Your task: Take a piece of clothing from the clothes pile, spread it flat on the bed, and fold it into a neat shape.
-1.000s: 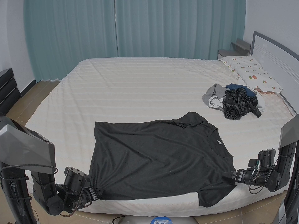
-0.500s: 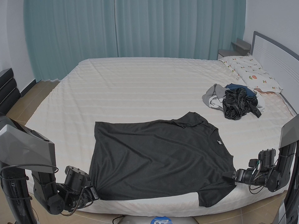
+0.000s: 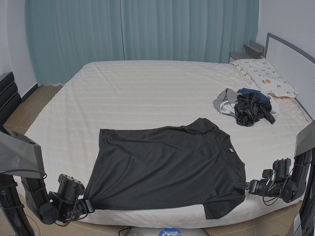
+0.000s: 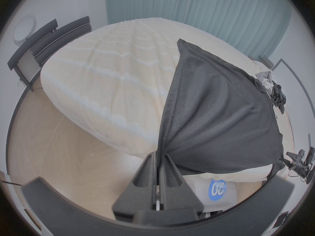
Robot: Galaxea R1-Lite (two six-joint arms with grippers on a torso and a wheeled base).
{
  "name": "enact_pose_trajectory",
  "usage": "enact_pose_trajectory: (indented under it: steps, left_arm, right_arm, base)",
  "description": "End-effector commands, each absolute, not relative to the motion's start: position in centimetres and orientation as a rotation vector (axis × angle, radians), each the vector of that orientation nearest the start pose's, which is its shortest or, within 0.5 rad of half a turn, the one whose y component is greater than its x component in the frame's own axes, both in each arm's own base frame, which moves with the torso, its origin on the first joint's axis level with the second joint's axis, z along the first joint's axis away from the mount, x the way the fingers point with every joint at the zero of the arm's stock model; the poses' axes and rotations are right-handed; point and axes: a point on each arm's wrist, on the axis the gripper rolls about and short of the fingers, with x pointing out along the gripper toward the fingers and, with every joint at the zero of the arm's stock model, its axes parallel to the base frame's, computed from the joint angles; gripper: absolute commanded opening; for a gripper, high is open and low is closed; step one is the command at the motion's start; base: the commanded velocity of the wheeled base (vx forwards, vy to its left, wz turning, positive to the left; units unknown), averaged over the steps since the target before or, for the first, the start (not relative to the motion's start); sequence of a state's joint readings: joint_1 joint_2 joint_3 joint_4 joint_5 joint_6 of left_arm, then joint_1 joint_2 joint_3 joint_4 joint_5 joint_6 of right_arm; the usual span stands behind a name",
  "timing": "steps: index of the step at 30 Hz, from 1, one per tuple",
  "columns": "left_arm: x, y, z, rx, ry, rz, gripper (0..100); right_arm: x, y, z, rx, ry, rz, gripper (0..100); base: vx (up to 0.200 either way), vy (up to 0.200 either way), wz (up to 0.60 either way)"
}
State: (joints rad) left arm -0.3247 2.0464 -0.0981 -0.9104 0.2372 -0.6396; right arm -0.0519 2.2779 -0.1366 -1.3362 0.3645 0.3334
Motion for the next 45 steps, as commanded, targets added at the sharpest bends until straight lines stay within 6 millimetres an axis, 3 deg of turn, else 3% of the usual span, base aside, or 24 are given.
enact_pose_trajectory:
  steps: [1,5,9,10,20,24,25,28,33,38,42,44,45]
  left_arm:
    - [18.7,-5.2,0.4,-0.315,0.929,0.243,0]
    - [18.8,-5.1,0.3,-0.314,0.942,0.25,0]
    - [18.9,-5.1,0.2,-0.314,0.946,0.252,0]
    - [18.9,-5.0,0.2,-0.316,0.943,0.254,0]
    - [19.9,-3.9,0.5,-0.361,0.908,0.298,0]
    - [20.0,-3.9,0.5,-0.369,0.908,0.292,0]
    - [20.0,-4.0,0.5,-0.372,0.91,0.283,0]
    - [20.2,-4.0,0.5,-0.384,0.914,0.27,0]
    - [20.2,-4.0,0.4,-0.388,0.922,0.26,0]
    - [20.2,-4.0,0.3,-0.39,0.932,0.261,0]
    - [20.2,-4.0,0.2,-0.388,0.935,0.261,0]
    - [20.2,-4.0,0.2,-0.388,0.935,0.261,0]
    - [20.1,-4.0,0.3,-0.388,0.934,0.26,0]
  right_arm:
    - [24.1,-0.3,-3.9,0.486,0.84,0.167,100]
    - [24.7,0.1,-4.0,0.486,0.83,0.189,100]
    - [26.0,0.8,-5.3,0.479,0.837,0.197,100]
    - [26.4,0.9,-5.6,0.478,0.831,0.195,0]
    - [30.7,0.6,-4.8,0.549,0.684,0.171,0]
    - [31.4,1.0,-5.1,0.543,0.672,0.187,0]
    - [31.6,1.0,-5.2,0.543,0.665,0.19,100]
    - [32.6,1.4,-5.2,0.538,0.622,0.209,100]
    - [31.9,1.2,-4.9,0.538,0.588,0.214,100]
    - [30.0,0.5,-4.0,0.543,0.571,0.203,100]
    - [27.2,0.1,-3.5,0.553,0.634,0.2,100]
    - [27.1,0.1,-3.5,0.554,0.639,0.2,100]
    - [25.5,0.3,-3.4,0.561,0.691,0.227,100]
  base:
    - [0.0,0.0,0.0]
    - [0.0,0.0,0.0]
    - [0.0,0.0,0.0]
    - [0.0,0.0,0.0]
    - [0.0,0.0,0.0]
    - [0.0,0.0,0.0]
    - [0.0,0.0,0.0]
    - [0.0,0.0,0.0]
    - [0.0,0.0,0.0]
    - [0.0,0.0,0.0]
    - [0.0,0.0,0.0]
    - [0.0,0.0,0.0]
    - [0.0,0.0,0.0]
